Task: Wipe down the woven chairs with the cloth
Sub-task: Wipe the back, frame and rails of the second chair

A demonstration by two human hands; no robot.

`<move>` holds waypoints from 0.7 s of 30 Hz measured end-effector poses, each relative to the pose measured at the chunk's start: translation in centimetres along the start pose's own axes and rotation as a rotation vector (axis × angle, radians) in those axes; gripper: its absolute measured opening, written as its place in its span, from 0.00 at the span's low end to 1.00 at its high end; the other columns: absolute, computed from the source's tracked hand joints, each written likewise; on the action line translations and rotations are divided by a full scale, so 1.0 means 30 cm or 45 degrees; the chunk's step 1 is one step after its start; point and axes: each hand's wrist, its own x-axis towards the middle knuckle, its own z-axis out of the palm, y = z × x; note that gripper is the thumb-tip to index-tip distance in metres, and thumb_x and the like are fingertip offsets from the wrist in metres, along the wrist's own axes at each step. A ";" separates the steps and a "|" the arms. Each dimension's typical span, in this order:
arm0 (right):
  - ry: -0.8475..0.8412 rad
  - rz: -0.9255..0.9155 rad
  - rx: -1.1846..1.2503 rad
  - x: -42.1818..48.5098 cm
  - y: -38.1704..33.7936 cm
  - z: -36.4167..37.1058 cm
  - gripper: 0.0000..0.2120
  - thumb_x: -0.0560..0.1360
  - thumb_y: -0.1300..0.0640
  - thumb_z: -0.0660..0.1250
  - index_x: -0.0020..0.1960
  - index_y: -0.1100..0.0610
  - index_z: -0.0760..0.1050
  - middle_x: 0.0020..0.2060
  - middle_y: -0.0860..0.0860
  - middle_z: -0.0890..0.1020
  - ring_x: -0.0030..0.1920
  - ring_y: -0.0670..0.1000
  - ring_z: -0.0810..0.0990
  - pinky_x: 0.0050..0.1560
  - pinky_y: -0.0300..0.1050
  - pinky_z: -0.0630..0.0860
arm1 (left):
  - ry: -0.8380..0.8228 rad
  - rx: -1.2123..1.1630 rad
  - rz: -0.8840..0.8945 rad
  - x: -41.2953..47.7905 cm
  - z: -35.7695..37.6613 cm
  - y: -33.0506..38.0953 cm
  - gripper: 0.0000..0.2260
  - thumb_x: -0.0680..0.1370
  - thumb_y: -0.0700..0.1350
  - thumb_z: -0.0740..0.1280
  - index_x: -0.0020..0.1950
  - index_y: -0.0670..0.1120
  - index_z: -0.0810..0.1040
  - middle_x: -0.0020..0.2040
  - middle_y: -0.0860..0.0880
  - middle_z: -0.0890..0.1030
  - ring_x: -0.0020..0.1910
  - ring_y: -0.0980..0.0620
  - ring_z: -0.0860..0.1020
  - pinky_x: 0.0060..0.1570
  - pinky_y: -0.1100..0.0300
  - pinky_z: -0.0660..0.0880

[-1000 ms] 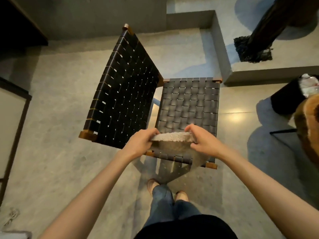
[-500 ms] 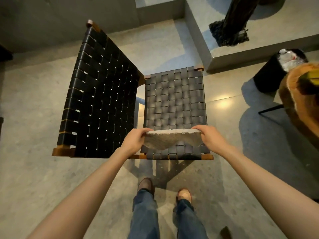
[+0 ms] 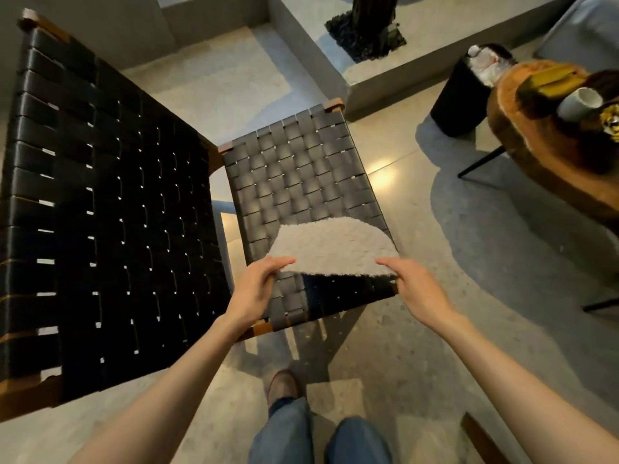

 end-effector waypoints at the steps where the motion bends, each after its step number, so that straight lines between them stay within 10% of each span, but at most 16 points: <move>1: -0.030 -0.017 -0.017 -0.010 0.030 0.043 0.25 0.76 0.72 0.55 0.68 0.53 0.72 0.66 0.53 0.75 0.67 0.53 0.70 0.72 0.49 0.59 | -0.006 0.007 -0.021 -0.013 0.033 -0.045 0.19 0.80 0.33 0.58 0.62 0.54 0.76 0.61 0.58 0.73 0.62 0.68 0.65 0.63 0.75 0.59; 5: -0.084 0.005 -0.088 -0.010 0.153 0.219 0.22 0.78 0.69 0.57 0.68 0.51 0.72 0.66 0.50 0.75 0.69 0.53 0.69 0.72 0.47 0.55 | -0.037 0.021 -0.179 -0.050 0.165 -0.230 0.18 0.80 0.34 0.57 0.63 0.51 0.76 0.65 0.53 0.74 0.66 0.58 0.68 0.64 0.66 0.63; 11: 0.208 0.057 0.048 0.128 0.231 0.368 0.12 0.79 0.62 0.60 0.59 0.54 0.76 0.51 0.53 0.82 0.53 0.55 0.79 0.44 0.40 0.66 | 0.217 -0.107 -0.197 0.035 0.297 -0.436 0.12 0.79 0.40 0.63 0.62 0.47 0.77 0.57 0.50 0.79 0.55 0.59 0.75 0.48 0.72 0.73; 21: 0.636 0.168 -0.118 0.436 0.296 0.524 0.07 0.79 0.54 0.61 0.50 0.58 0.74 0.46 0.56 0.80 0.47 0.57 0.77 0.48 0.51 0.74 | 0.450 -0.091 -0.139 0.313 0.462 -0.648 0.13 0.77 0.46 0.68 0.61 0.47 0.77 0.55 0.51 0.79 0.53 0.56 0.74 0.53 0.63 0.71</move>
